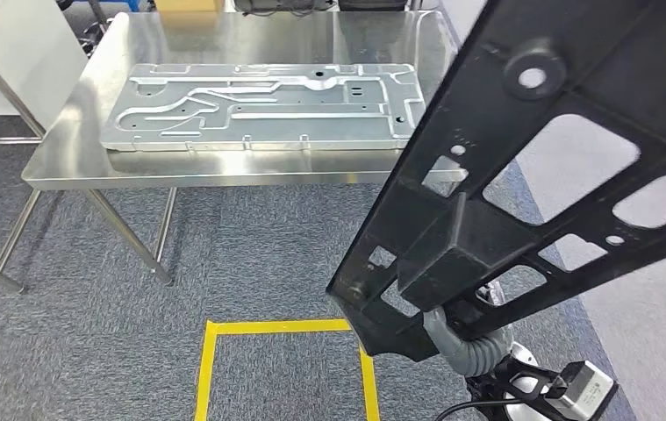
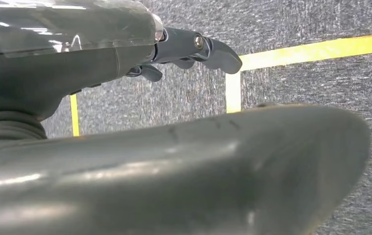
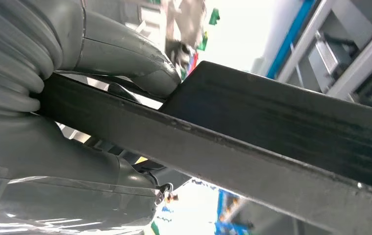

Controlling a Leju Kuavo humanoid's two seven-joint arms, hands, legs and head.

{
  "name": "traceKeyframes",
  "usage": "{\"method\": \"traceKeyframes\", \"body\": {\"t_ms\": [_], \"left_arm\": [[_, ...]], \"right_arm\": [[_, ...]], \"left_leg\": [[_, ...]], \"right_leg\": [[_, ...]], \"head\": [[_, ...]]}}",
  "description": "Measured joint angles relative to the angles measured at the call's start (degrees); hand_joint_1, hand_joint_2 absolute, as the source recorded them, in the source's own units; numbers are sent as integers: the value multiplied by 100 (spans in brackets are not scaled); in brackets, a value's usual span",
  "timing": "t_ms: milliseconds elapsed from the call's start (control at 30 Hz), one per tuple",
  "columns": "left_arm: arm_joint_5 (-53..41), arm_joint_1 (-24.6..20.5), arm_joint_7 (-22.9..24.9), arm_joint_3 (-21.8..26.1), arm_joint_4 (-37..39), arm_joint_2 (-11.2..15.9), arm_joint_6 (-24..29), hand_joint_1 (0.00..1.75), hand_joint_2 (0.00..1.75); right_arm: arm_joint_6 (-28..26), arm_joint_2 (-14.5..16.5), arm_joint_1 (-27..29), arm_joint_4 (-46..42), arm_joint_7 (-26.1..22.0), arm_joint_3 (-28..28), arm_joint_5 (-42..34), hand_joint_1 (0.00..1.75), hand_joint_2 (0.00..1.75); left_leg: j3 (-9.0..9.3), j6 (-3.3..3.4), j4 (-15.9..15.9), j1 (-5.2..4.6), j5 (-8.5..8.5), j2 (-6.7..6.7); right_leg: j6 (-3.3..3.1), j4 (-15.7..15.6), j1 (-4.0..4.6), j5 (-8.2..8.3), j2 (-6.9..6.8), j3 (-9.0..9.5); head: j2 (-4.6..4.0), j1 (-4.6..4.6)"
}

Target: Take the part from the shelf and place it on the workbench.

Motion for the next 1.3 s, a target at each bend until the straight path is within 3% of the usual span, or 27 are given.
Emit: {"method": "traceKeyframes", "body": {"t_ms": [33, 67, 100, 167, 233, 333, 400, 500, 533, 567, 633, 700, 733, 833, 900, 967, 1033, 1067, 1100, 1133, 1200, 1233, 1300], "left_arm": [[-1, 5, 0, 2, 0, -2, 2, 0, 0], [-2, 19, 0, 4, 0, -3, 3, 0, 0], [-3, 32, 0, 6, 0, -4, 4, 0, 0], [-7, 51, 0, 8, 1, -10, 3, 0, 0], [-9, 49, -1, 9, 3, -19, 5, 0, 0], [-9, 40, -1, 11, 4, -20, 14, 0, 0], [-9, 38, 1, 14, 3, -19, 21, 0, 0], [-9, 39, 2, 18, 2, -22, 25, 0, 0], [-9, 42, 2, 20, 2, -22, 25, 0, 0], [-10, 46, 2, 22, 2, -22, 25, 0, 0], [-12, 47, 2, 30, 2, -21, 25, 0, 0], [-18, 39, -1, 36, 2, -21, 25, 0, 0], [-25, 35, -3, 36, 2, -22, 25, 0, 0], [-45, 49, -6, 39, 2, -23, 25, 0, 0], [-50, 60, -1, 40, 2, -25, 26, 0, 0], [-57, 41, 13, 40, 3, -30, 26, 0, 0], [-65, 25, 24, 40, 3, -34, 24, 0, 0], [-69, 24, 28, 41, 3, -36, 21, 0, 0], [-76, 24, 32, 41, 3, -36, 17, 0, 0], [-86, 24, 35, 42, 3, -37, 13, 0, 0], [-108, 24, 43, 42, 2, -42, 4, 0, 0], [-116, 23, 45, 42, 2, -45, 2, 0, 0], [-120, 21, 50, 40, 2, -46, 1, 0, 0]], "right_arm": [[-16, -2, 10, 2, 2, -2, -2, 175, 175], [-32, -3, 17, 3, 2, -4, -4, 175, 175], [-44, -4, 20, 4, 2, -5, -8, 175, 175], [-52, -14, 20, 8, 2, -9, -14, 175, 175], [-54, -26, 21, 14, 1, -11, -16, 175, 175], [-62, -38, 20, 25, 2, -13, -21, 175, 175], [-67, -42, 21, 29, 3, -14, -25, 175, 175], [-67, -43, 27, 42, 5, -14, -29, 175, 175], [-68, -43, 30, 50, 7, -14, -25, 175, 175], [-73, -44, 33, 58, 10, -14, -14, 175, 175], [-85, -45, 37, 72, 18, -15, 13, 175, 175], [-99, -50, 37, 83, 25, -16, 24, 175, 175], [-107, -54, 35, 86, 24, -17, 20, 175, 175], [-129, -73, 34, 90, 16, -20, -5, 175, 175], [-134, -91, 32, 91, 12, -31, -18, 175, 175], [-135, -104, 35, 94, 6, -45, -25, 175, 175], [-136, -109, 51, 109, 3, -51, -28, 175, 175], [-137, -114, 61, 121, 4, -54, -30, 175, 175], [-138, -119, 68, 130, 4, -59, -32, 175, 175], [-139, -125, 72, 136, 4, -64, -35, 175, 175], [-141, -132, 76, 139, 3, -74, -47, 175, 175], [-142, -133, 79, 138, 2, -77, -56, 175, 175], [-143, -135, 92, 138, -2, -80, -73, 175, 175]], "left_leg": [[31, 1, 1, 0, -36, -44], [80, -6, 1, 0, -78, -82], [143, -15, 2, 0, -122, -112], [261, -46, 1, -6, -208, -153], [302, -96, -5, -10, -255, -183], [319, -191, -47, -7, -282, -189], [257, -264, 134, -9, -412, -110], [-247, -373, 1120, 56, -832, 2], [-401, -399, 1381, 79, -881, 14], [-464, -419, 1449, 97, -821, 27], [-267, -433, 949, 119, -416, 86], [62, -409, 255, 106, -128, 161], [156, -381, 60, 93, -90, 180], [197, -270, -51, 73, -124, 160], [240, -196, -117, 83, -118, 147], [273, -141, -152, 88, -120, 138], [277, -111, -153, 83, -135, 122], [285, -108, -152, 81, -144, 109], [299, -111, -152, 80, -158, 94], [321, -118, -151, 80, -175, 80], [369, -155, -145, 69, -218, 57], [383, -183, -140, 60, -235, 49], [394, -248, -142, 47, -259, 40]], "right_leg": [[8, 227, -4, 39, 11, -235], [11, 254, -6, 207, 15, -384], [5, 63, -6, 483, 17, -422], [-40, -602, 8, 1052, 52, -325], [-113, -1033, 40, 1237, 97, -216], [-214, -1166, 32, 1205, 101, -150], [-277, -1249, -10, 1212, 73, -72], [-337, -1280, -11, 1177, 9, 3], [-341, -1277, -10, 1158, -18, 18], [-339, -1275, -11, 1137, -43, 39], [-311, -1269, -16, 1078, -89, 112], [-251, -1259, -4, 1012, -124, 176], [-215, -1258, 5, 992, -142, 191], [-122, -1275, 12, 966, -182, 207], [-66, -1126, -4, 855, -130, 156], [-35, -548, -17, 580, -40, -140], [-19, 167, -17, 342, -6, -571], [-16, 329, -19, 362, -2, -703], [-18, 276, -22, 497, -1, -727], [-25, 13, -27, 719, 0, -640], [-58, -786, -25, 1121, 8, -297], [-85, -1058, -16, 1206, 14, -176], [-145, -1216, 10, 1198, 24, -107]], "head": [[0, 0], [0, -1], [0, 0], [0, 1], [0, 1], [0, 2], [0, -2], [0, -5], [0, -5], [0, -5], [0, -5], [0, -5], [0, -5], [0, -5], [0, -4], [0, -3], [0, -3], [0, -3], [0, -3], [0, -3], [0, -3], [0, -3], [0, -3]]}}
